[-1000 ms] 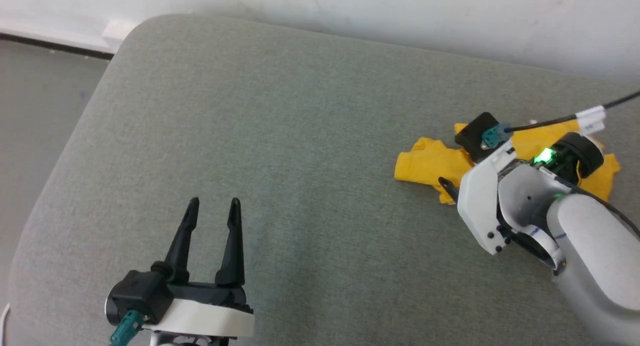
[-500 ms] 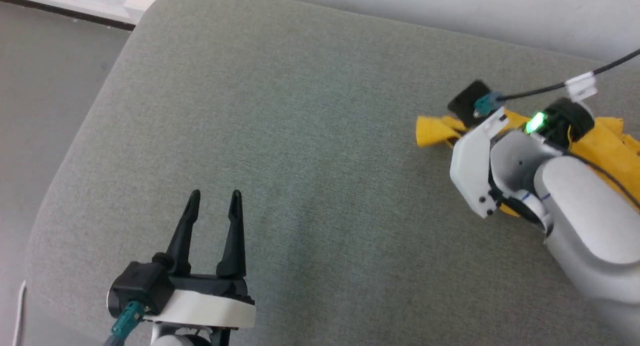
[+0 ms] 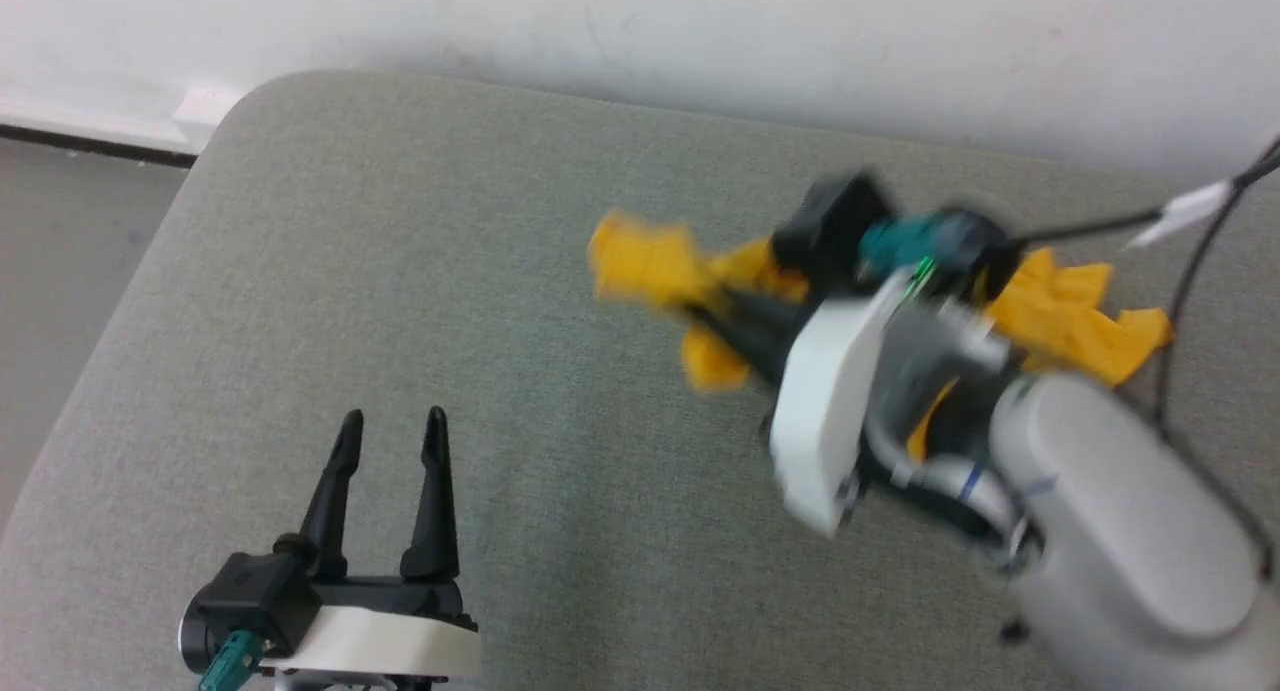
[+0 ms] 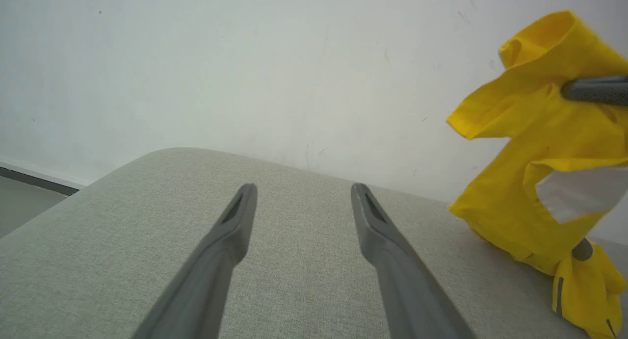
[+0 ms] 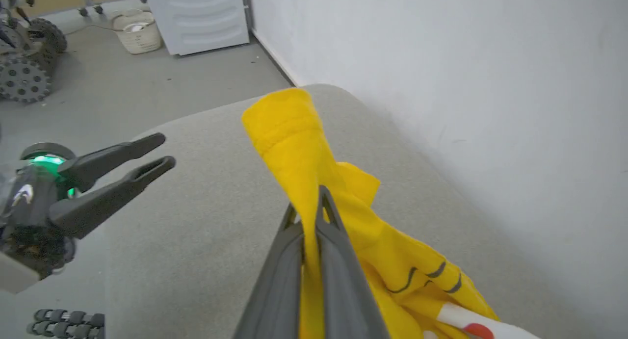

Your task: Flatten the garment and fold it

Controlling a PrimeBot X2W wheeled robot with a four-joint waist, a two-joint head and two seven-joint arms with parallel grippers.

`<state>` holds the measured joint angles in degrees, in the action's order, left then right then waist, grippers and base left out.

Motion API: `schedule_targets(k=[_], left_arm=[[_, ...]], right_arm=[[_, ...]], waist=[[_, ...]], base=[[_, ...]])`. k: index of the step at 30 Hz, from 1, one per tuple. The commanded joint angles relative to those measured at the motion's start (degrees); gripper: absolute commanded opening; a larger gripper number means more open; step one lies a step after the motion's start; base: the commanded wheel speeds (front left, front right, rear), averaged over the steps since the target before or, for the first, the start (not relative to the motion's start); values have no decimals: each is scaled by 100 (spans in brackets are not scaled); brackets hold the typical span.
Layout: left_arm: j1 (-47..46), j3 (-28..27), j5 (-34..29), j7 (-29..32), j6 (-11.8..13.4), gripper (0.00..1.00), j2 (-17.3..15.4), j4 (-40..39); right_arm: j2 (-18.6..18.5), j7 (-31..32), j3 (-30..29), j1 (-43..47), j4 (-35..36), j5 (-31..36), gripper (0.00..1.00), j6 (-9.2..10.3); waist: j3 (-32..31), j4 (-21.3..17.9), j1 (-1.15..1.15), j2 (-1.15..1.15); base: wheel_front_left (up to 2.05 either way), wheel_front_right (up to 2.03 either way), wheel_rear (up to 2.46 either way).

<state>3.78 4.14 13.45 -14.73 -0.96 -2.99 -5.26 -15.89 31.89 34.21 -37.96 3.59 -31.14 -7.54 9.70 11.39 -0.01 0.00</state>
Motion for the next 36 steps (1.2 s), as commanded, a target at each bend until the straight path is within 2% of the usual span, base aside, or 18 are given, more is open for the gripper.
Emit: schedule_targets(k=[1, 5, 8, 9, 10, 11, 14, 17, 25, 28, 31, 33, 36], left_arm=[[61, -55, -65, -27, -14, 100, 12, -37], [95, -174, -100, -27, -30, 100, 12, -76], [64, -192, -96, -27, -54, 100, 12, -71], [47, -192, -90, -27, -62, 100, 12, -62], [35, -186, -85, -27, -66, 100, 12, -50], [25, -171, -78, -27, -69, 100, 12, -34], [-4, -123, -70, -27, -69, 100, 12, 6], [-9, -112, -70, -27, -59, 100, 12, 45], [60, -102, -155, -27, -76, 100, 12, 36], [95, -109, -211, -27, -91, 100, 12, -33], [148, -112, -265, -27, -107, 100, 12, -89], [180, -127, -287, -27, -114, 100, 12, -125], [223, -123, -325, -27, -137, 100, 12, -165]], right_arm=[[57, 122, 121, 307, 150, -180, 0, 5], [27, 620, 602, 1107, 633, -580, 0, 5], [-120, 896, 884, 1638, 672, -713, 0, 5], [-187, 934, 978, 1737, 665, -698, 30, 5], [-219, 932, 1025, 1837, 633, -707, 89, 5], [-246, 927, 1056, 1905, 588, -691, 100, 5], [-283, 791, 1116, 1886, 564, -586, 100, 5], [-118, 432, 720, 1821, 549, -514, 100, 5], [212, -556, -1180, 2064, 777, 572, 100, 5], [452, -1043, -2069, 2540, 1055, 1266, 100, 5], [925, -1504, -2928, 3224, 1364, 1848, 100, 5], [1160, -1824, -3424, 3675, 1558, 2112, 100, 5], [1290, -2342, -4047, 4240, 1691, 2219, 100, 5]], waist=[[-109, -134, 1, 0], [-30, -133, 1, 0], [46, -71, 1, 0], [66, -51, 1, 0], [83, -35, 1, 0], [97, -18, 1, 0], [114, 13, 1, 0], [75, 3, 1, 0], [-91, -15, 1, 0], [-77, -60, 1, 0], [-52, -157, 1, 0], [-30, -253, 1, 0], [-2, -438, 1, 0]], base=[[0, 0, 0], [0, 0, 0], [0, 0, 0], [0, 0, 0], [0, 0, 0], [0, 0, 0], [0, 0, 0], [0, 0, 0], [0, 0, 0], [0, 0, 0], [0, 0, 0], [0, 0, 0], [0, 0, 0]])
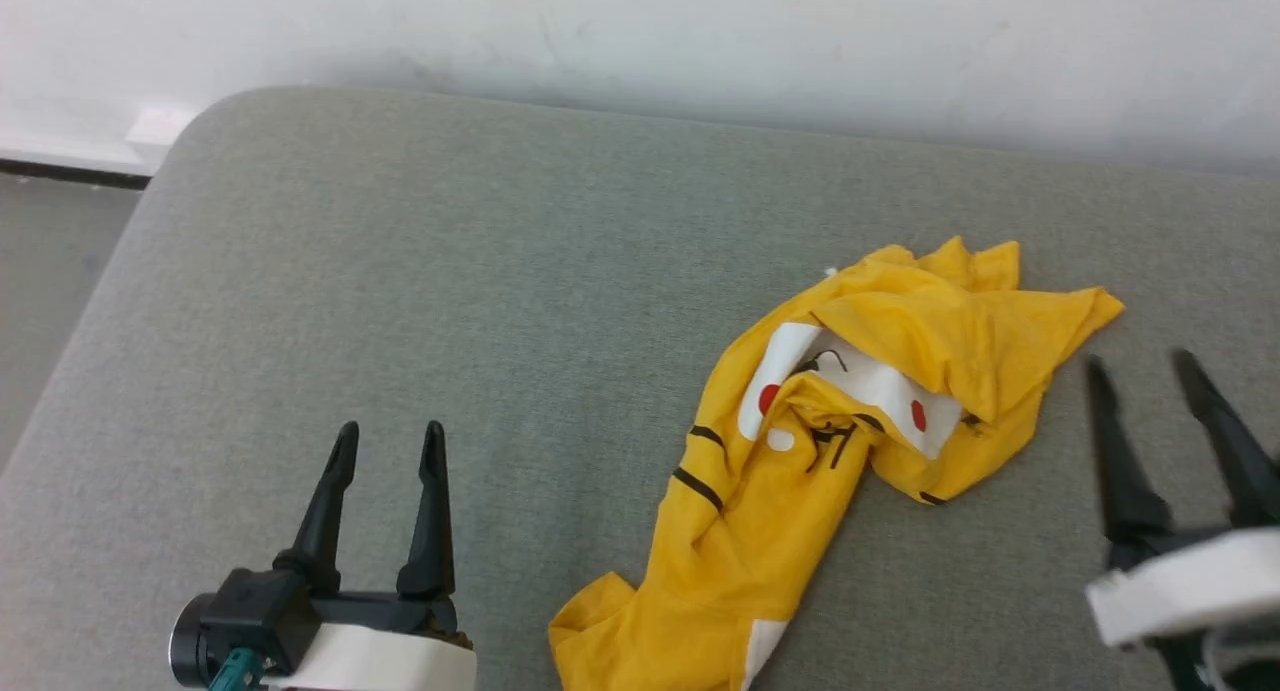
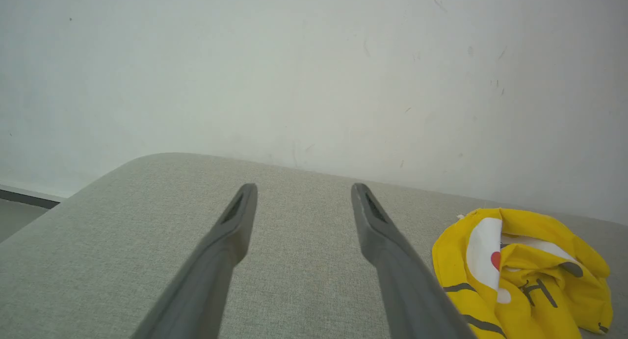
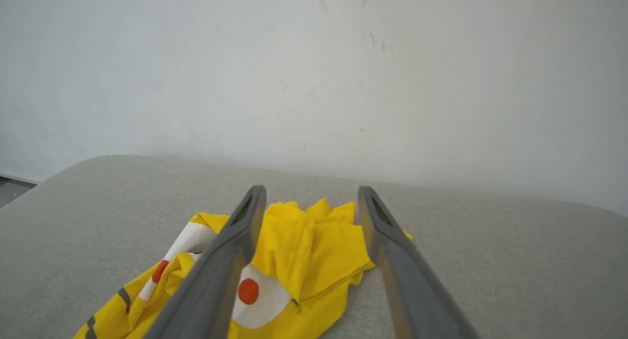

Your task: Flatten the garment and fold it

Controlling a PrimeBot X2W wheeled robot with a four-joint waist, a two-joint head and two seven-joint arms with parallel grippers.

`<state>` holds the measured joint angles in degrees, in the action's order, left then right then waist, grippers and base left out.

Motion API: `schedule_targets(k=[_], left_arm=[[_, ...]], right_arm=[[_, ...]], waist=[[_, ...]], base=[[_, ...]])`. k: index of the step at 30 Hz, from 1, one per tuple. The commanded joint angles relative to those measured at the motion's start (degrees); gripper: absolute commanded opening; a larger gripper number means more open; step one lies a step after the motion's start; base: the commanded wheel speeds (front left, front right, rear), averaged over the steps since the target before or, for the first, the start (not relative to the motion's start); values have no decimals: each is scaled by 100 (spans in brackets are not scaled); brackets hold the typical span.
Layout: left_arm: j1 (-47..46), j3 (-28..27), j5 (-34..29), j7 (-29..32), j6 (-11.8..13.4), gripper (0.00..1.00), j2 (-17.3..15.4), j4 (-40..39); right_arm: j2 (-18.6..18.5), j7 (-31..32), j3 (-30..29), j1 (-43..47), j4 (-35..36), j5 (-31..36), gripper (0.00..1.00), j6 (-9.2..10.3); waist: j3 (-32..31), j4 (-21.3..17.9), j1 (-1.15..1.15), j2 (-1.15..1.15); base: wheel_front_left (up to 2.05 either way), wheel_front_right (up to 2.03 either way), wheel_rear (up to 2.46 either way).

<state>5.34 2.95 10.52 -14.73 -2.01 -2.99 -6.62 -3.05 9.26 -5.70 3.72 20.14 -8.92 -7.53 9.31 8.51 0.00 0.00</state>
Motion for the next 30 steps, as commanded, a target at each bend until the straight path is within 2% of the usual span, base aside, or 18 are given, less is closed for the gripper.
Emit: schedule_targets(k=[1, 4, 7, 13, 16, 20, 25, 30], left_arm=[[75, -9, -46, -27, -39, 100, 12, -38], [48, -51, -99, -27, -64, 100, 10, -72], [-34, -8, -214, -27, -136, 100, -41, -82], [-807, 507, -538, 99, -398, 100, -402, 109], [-1538, 1040, -697, 507, -497, 100, -618, 305], [-2670, 2040, -699, 1135, -542, 100, -865, 692], [-4032, 3350, -242, 1581, -546, 100, -1190, 1371], [-4854, 4248, 243, 1918, -547, 100, -1479, 1980]], right_arm=[[10, -234, -211, 241, 20, -123, 100, 4], [14, -604, -507, 576, -151, -488, 100, 4], [15, -817, -568, 654, -295, -630, 100, 4], [16, -929, -595, 481, -355, -641, 100, 4], [16, -961, -654, 362, -364, -652, 100, 4], [16, -946, -667, 243, -325, -709, 100, 4], [17, -930, -555, 33, -341, -739, 100, 4], [17, -956, -482, -93, -412, -789, 100, 4]], waist=[[41, -218, 0, 0], [66, -433, 0, 0], [90, -630, 0, 0], [226, -781, 0, 0], [383, -767, 0, 0], [669, -764, 0, 0], [1000, -863, 0, 0], [1241, -1031, 0, 0]], base=[[0, 0, 0], [0, 0, 0], [0, 0, 0], [0, 0, 0], [0, 0, 0], [0, 0, 0], [0, 0, 0], [0, 0, 0]])
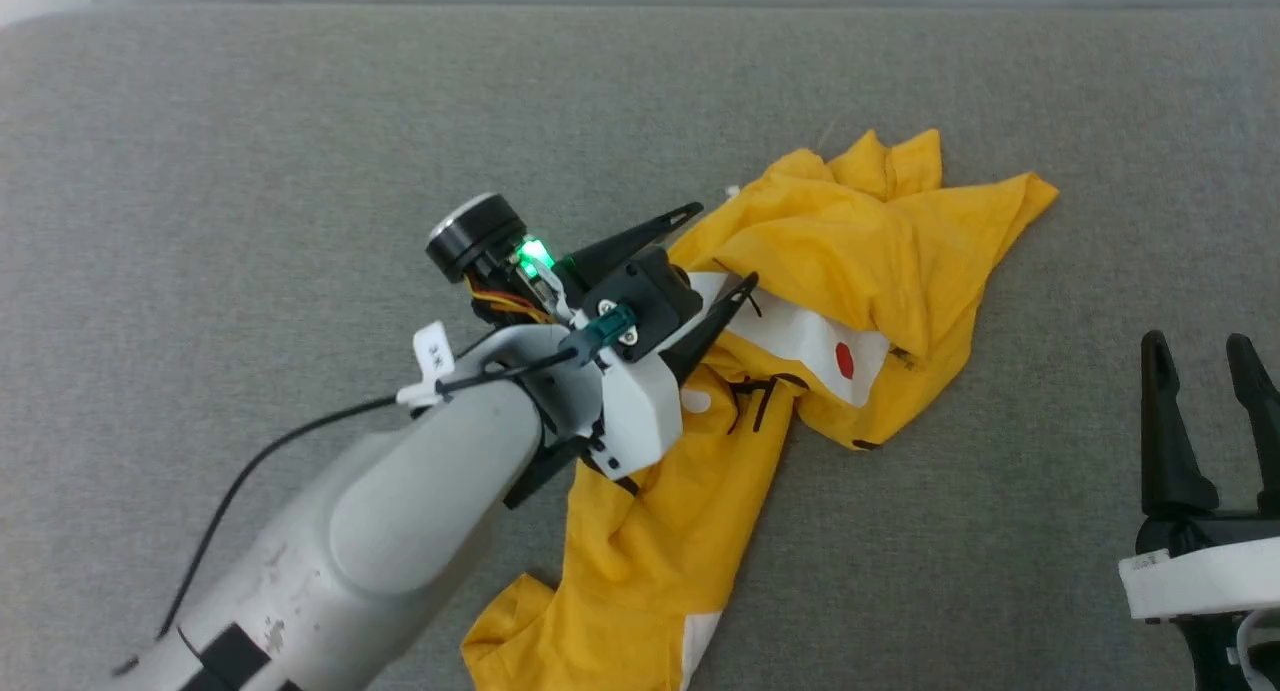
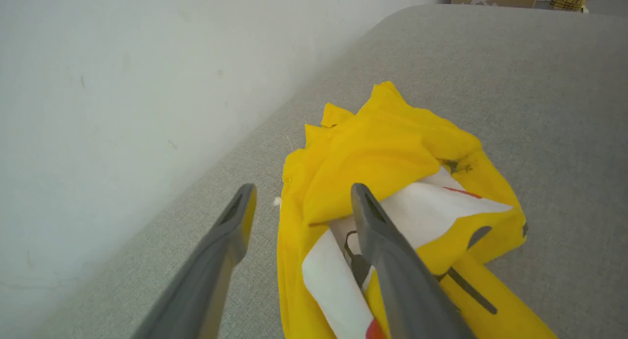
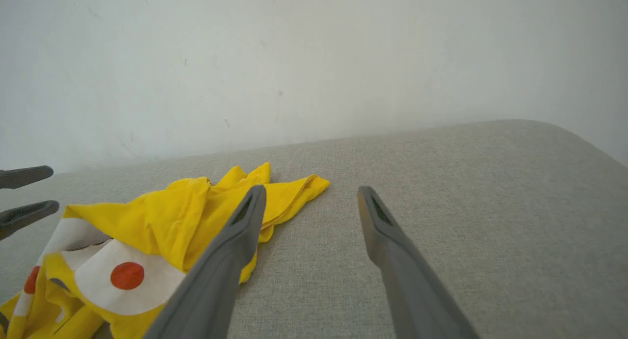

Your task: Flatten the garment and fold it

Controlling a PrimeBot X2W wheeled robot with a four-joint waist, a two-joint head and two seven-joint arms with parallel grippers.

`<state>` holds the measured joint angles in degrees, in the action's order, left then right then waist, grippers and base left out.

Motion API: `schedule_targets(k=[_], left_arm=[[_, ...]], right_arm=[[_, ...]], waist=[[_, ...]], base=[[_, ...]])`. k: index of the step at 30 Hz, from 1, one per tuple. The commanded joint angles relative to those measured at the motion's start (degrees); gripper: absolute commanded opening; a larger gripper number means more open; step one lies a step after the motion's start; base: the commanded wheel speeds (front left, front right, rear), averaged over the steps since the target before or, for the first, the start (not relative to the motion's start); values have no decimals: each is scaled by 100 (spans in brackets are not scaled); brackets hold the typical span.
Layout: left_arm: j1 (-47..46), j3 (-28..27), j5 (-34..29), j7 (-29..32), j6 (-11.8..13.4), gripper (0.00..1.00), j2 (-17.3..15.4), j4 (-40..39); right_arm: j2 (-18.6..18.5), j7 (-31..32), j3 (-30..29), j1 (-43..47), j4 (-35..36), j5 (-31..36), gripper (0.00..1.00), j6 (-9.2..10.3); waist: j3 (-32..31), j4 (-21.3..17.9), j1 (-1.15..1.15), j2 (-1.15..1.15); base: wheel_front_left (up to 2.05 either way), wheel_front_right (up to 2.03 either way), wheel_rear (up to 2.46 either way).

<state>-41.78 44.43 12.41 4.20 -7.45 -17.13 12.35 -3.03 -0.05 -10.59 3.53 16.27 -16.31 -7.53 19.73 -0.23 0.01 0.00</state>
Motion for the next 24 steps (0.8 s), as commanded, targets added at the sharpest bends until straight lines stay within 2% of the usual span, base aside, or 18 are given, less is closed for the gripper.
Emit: schedule_targets(k=[1, 4, 8, 9, 10, 16, 19, 24], left_arm=[[-141, 100, 54, 25, -2, 100, -65, 82], [-437, 445, 170, 67, -2, 100, -239, 405], [-648, 693, 307, -79, -3, 100, -301, 799], [-690, 718, 334, -151, -3, 46, -291, 885], [-723, 701, 373, -248, -3, 0, -263, 953], [-842, 401, 759, -826, 39, 0, -23, 1025], [-796, -42, 1271, -1050, 115, 0, 87, 775], [-574, -1010, 2124, -1118, 496, 0, -161, 349]], right_arm=[[14, -25, 6, -75, -24, -50, 100, 4], [15, -65, 65, -138, -95, -70, 100, 4], [15, -130, 121, -188, -155, -104, 100, 4], [15, -145, 128, -196, -169, -107, 100, 4], [15, -157, 135, -204, -177, -111, 100, 4], [15, -184, 58, -204, -252, -100, 100, 4], [15, -144, 24, -170, -287, -75, 100, 4], [15, -41, 72, -134, -290, -70, 100, 4]], waist=[[198, -157, -1, 0], [314, -260, -1, 0], [425, -357, -1, 0], [440, -370, -1, 0], [464, -381, -1, 0], [410, -300, -1, 0], [302, -206, -1, 0], [242, -98, -1, 0]], base=[[0, 0, 0], [0, 0, 0], [0, 0, 0], [0, 0, 0], [0, 0, 0], [0, 0, 0], [0, 0, 0], [0, 0, 0]])
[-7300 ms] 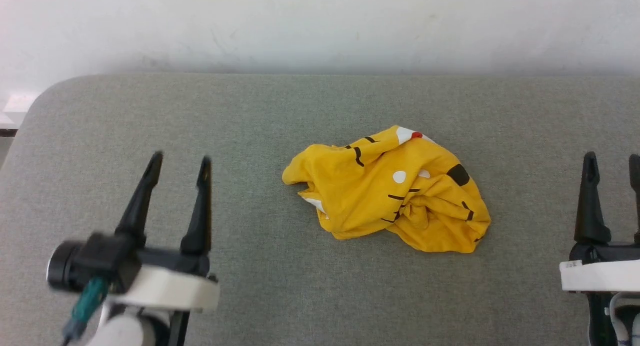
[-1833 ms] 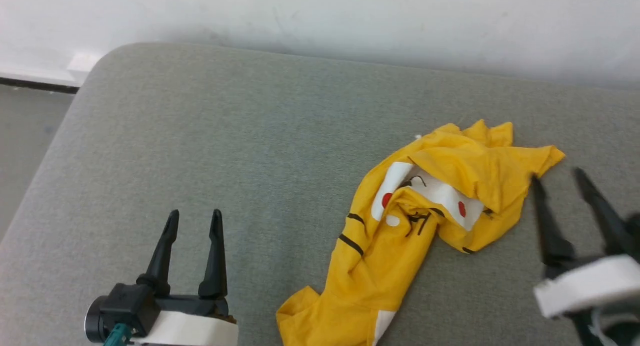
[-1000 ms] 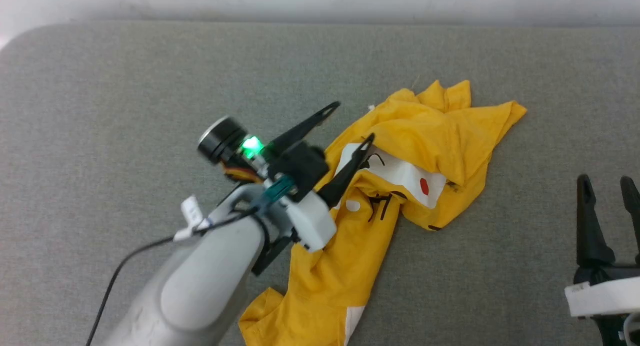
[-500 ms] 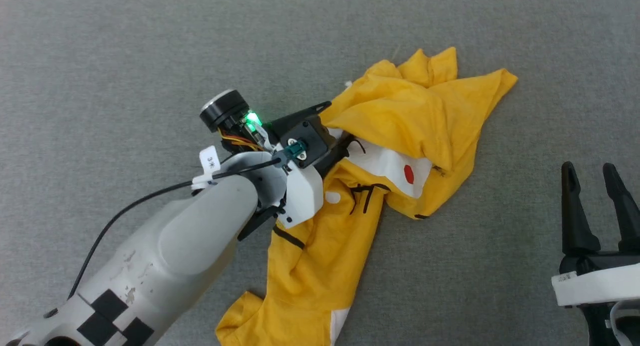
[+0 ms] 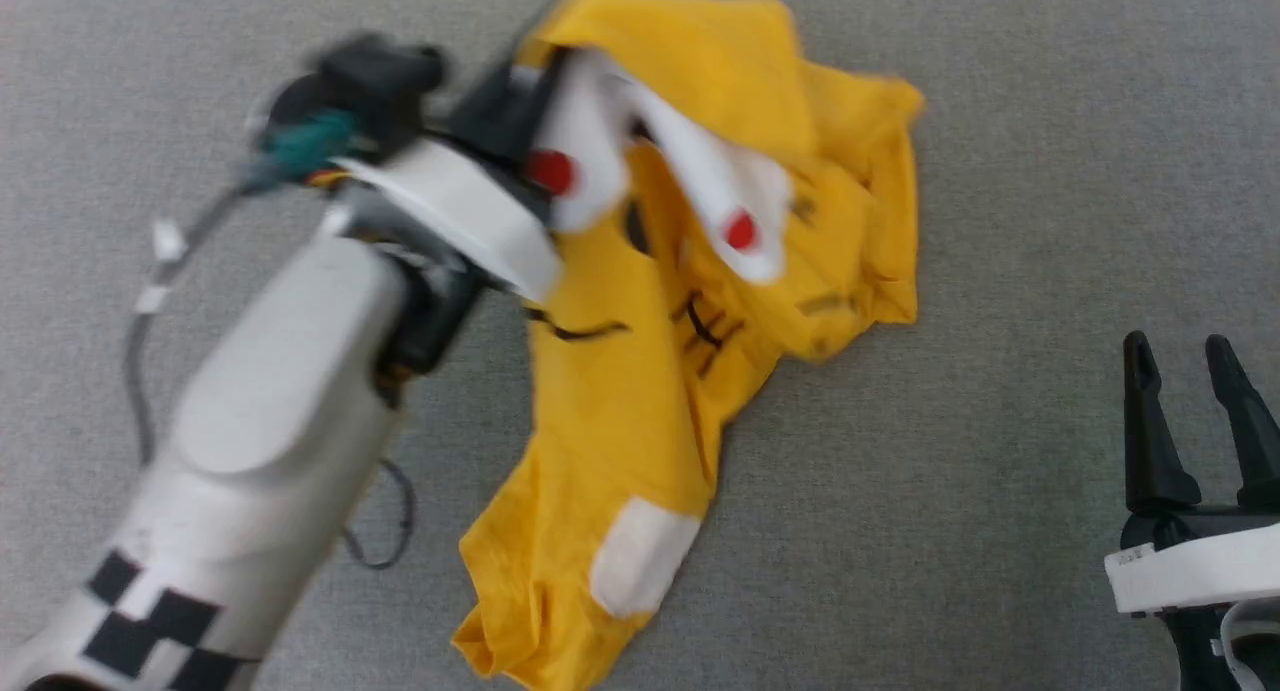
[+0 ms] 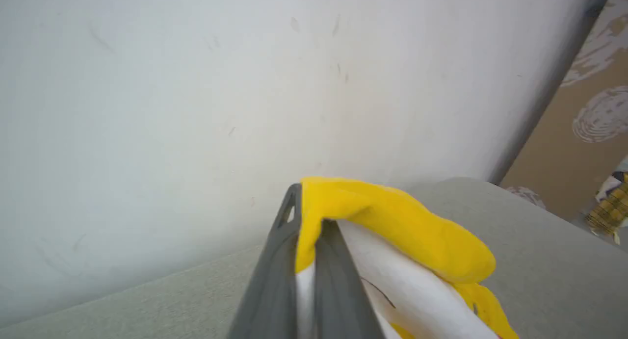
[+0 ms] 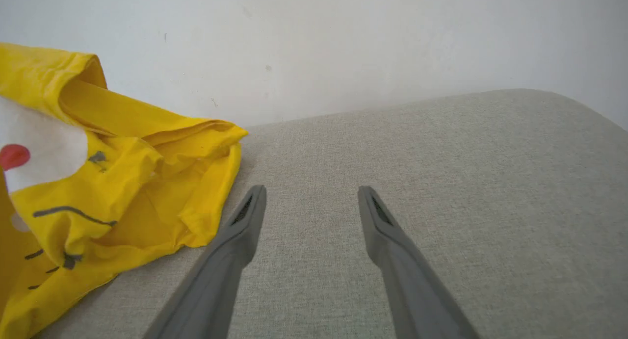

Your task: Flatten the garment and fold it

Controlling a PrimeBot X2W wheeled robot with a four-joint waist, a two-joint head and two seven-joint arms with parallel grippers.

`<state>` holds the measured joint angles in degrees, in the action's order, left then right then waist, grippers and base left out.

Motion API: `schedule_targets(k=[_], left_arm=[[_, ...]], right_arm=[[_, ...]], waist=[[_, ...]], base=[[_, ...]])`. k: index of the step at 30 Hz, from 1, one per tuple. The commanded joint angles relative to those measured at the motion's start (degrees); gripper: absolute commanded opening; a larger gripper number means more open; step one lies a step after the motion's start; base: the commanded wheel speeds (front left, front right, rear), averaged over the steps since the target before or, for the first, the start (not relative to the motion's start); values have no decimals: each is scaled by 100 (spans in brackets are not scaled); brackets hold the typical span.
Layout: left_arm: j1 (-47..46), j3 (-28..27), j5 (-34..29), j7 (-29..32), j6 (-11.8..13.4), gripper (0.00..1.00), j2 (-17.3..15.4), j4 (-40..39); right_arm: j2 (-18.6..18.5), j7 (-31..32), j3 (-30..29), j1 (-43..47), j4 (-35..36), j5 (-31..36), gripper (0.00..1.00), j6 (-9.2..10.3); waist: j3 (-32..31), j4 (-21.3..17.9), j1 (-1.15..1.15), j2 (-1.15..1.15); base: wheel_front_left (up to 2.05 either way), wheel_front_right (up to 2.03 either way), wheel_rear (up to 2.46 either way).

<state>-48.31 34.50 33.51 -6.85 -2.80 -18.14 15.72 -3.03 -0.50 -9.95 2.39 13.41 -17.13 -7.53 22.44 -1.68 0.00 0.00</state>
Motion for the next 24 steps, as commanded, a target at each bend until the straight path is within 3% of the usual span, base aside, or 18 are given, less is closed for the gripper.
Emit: schedule_targets(k=[1, 4, 11, 12, 13, 14, 19, 24], left_arm=[[163, -216, 159, -3, 139, 0, -156, -13], [505, -901, 625, -60, 574, 0, -399, 12], [1254, -1604, 660, -191, 1569, 0, -943, 545], [1340, -1625, 680, -165, 1631, 16, -953, 624], [1406, -1656, 725, -152, 1674, 62, -935, 680], [1458, -1683, 770, -172, 1684, 100, -907, 705], [1607, -1844, 919, -539, 1606, 100, -712, 479], [2070, -2257, 843, -786, 1744, 100, -514, -563]], right_arm=[[15, 21, 21, -23, 4, 16, 100, 4], [15, 57, 53, -46, 27, 9, 100, 4], [15, 87, 34, -68, -10, 20, 100, 4], [15, 91, 39, -73, -17, 23, 100, 4], [15, 94, 44, -79, -24, 22, 100, 4], [15, 95, 48, -84, -34, 21, 100, 4], [15, 103, 57, -98, -121, 32, 100, 4], [15, 90, 61, -34, -209, 18, 100, 4]], waist=[[-16, 55, 0, 0], [65, 51, 0, 0], [223, 7, 0, 0], [230, 4, 0, 0], [233, 2, 0, 0], [230, 3, 0, 0], [91, 63, 0, 0], [-167, 114, 0, 0]], base=[[0, 0, 0], [0, 0, 0], [0, 0, 0], [0, 0, 0], [0, 0, 0], [0, 0, 0], [0, 0, 0], [0, 0, 0]])
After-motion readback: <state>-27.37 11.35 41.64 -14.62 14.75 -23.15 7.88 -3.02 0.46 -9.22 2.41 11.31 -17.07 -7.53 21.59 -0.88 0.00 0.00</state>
